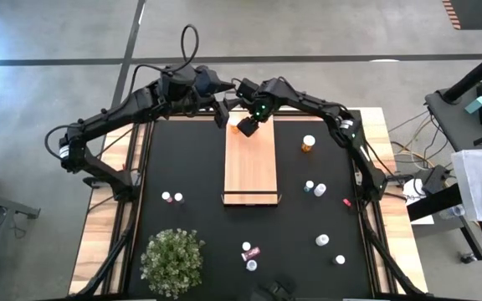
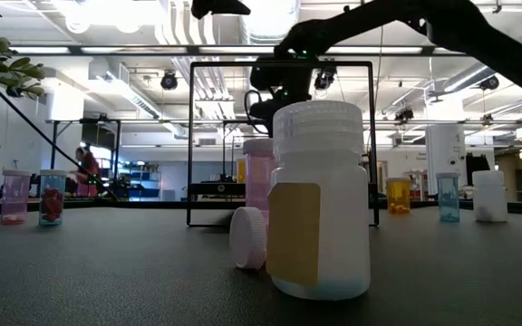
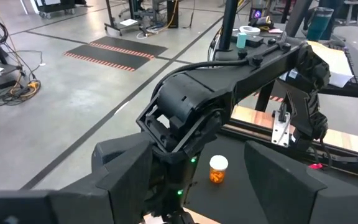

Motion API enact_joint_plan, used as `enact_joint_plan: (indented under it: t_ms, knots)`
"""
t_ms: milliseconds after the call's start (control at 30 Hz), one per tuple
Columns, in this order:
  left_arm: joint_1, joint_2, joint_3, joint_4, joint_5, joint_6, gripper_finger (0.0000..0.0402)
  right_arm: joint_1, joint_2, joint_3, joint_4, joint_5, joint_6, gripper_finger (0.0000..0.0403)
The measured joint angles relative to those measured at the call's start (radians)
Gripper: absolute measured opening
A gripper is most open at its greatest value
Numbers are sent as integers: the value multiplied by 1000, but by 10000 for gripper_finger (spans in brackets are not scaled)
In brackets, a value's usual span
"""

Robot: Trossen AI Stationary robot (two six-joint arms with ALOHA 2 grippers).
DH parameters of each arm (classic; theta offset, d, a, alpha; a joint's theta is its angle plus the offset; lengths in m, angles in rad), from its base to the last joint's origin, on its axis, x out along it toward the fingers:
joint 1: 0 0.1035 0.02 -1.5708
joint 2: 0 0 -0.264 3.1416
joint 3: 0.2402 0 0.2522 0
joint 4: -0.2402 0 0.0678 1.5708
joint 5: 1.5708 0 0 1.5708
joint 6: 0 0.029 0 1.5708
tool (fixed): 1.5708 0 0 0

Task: Pick and place medicine bottles onto shelf by color
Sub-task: Put the bottom orange pill bottle aligned with the other orange pill bottle on the shelf

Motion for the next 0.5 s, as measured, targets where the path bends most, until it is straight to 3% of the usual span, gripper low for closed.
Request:
enact_joint_plan:
  t_ms: [500]
  knots:
    - [0,0,0,0,0,8,240,-9,0,-1,38,0,-32,215]
